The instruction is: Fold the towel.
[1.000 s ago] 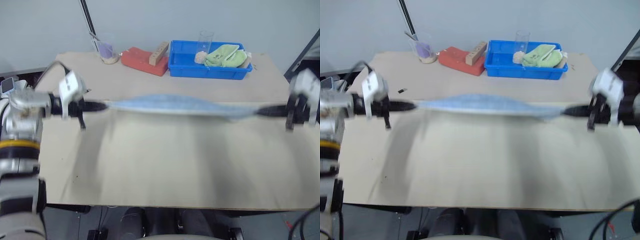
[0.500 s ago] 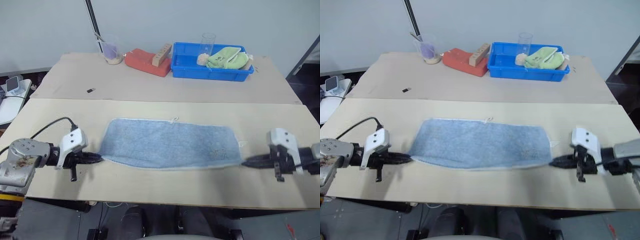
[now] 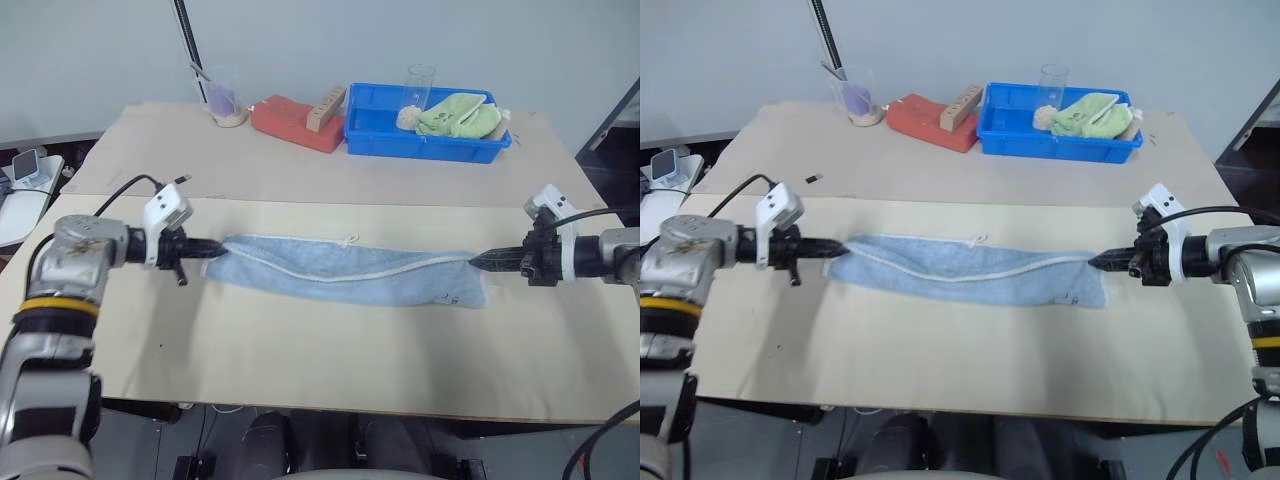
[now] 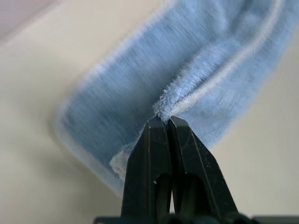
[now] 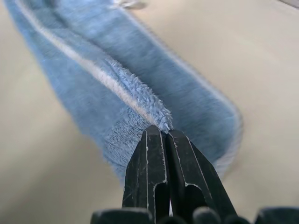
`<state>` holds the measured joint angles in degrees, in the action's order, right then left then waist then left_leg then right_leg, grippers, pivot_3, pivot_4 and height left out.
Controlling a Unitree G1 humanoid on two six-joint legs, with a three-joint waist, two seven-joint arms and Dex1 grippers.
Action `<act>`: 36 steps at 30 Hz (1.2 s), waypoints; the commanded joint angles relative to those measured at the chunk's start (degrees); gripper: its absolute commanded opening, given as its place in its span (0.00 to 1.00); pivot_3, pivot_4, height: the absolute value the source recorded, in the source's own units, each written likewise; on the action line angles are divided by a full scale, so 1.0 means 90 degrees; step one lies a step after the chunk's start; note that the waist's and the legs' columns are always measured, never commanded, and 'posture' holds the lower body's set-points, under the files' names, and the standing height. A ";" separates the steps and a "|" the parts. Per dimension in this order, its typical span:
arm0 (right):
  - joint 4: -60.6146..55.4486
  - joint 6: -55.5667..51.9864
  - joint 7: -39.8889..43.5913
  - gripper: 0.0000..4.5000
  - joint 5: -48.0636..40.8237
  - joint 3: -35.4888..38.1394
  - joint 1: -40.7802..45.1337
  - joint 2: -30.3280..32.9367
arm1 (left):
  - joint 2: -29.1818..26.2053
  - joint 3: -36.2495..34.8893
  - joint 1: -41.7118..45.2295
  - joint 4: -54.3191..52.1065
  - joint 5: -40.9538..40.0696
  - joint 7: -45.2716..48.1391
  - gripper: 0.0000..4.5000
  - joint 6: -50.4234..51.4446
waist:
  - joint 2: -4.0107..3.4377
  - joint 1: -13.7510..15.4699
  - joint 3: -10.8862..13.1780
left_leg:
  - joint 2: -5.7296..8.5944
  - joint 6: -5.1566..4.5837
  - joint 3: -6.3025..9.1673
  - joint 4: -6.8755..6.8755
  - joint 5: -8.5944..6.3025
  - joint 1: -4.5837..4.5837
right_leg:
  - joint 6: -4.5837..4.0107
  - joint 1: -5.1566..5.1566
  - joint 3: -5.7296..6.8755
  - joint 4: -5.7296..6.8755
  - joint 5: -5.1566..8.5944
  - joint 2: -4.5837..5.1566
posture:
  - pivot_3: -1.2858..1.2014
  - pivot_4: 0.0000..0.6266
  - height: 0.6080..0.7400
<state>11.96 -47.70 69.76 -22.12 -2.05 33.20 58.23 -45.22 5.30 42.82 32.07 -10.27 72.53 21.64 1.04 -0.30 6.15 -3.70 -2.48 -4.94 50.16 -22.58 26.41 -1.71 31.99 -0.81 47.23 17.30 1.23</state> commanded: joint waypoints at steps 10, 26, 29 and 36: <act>0.0581 0.0102 -0.0974 0.59 0.0301 0.0333 0.0420 -0.0355 | 0.0240 -0.0008 0.0893 0.1969 0.0810 -0.0717 0.63 -0.1259 | -0.0001 -0.0113 -0.0001 | -0.0003 -0.0001 0.0012 -0.0001 0.0000 0.0003 | -0.0025 0.0005 -0.0004 0.0005 -0.0015 0.0001 | 0.52 0.24 0.36; -0.2290 0.0589 -0.1329 0.90 -0.0432 0.1343 -0.1309 -0.0709 | -0.0276 -0.0994 -0.0797 -0.1009 -0.0368 -0.0165 1.00 -0.0717 | -0.0014 -0.0089 -0.0009 | -0.0013 0.0000 0.0040 0.0009 0.0000 -0.0002 | 0.0014 -0.0006 -0.0009 0.0013 0.0002 0.0006 | 0.52 0.24 0.36; -0.2736 0.0539 -0.1369 0.64 -0.0568 0.1223 -0.1458 -0.0859 | -0.0298 -0.0831 -0.1476 -0.2131 -0.0677 0.0164 0.70 -0.0245 | -0.0013 -0.0078 -0.0008 | -0.0015 0.0000 0.0044 0.0009 0.0000 0.0001 | 0.0015 0.0000 -0.0007 0.0014 0.0002 0.0003 | 0.52 0.24 0.36; -0.2661 0.0871 -0.1844 0.10 -0.0109 0.0396 -0.1274 -0.1504 | 0.0301 -0.0459 -0.1619 -0.2215 -0.0264 -0.0621 0.00 -0.0534 | -0.0009 -0.0025 -0.0006 | -0.0007 0.0000 0.0040 0.0014 0.0000 -0.0023 | 0.0016 -0.0041 0.0003 0.0004 0.0003 -0.0001 | 0.52 0.24 0.36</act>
<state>-11.59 -41.63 54.35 -24.08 2.21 20.09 45.06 -43.10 0.86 27.08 11.68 -13.55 69.16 18.49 0.96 -0.53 6.09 -3.75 -2.48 -4.59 50.29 -22.58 26.21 -1.57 31.59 -0.79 47.25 17.33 1.21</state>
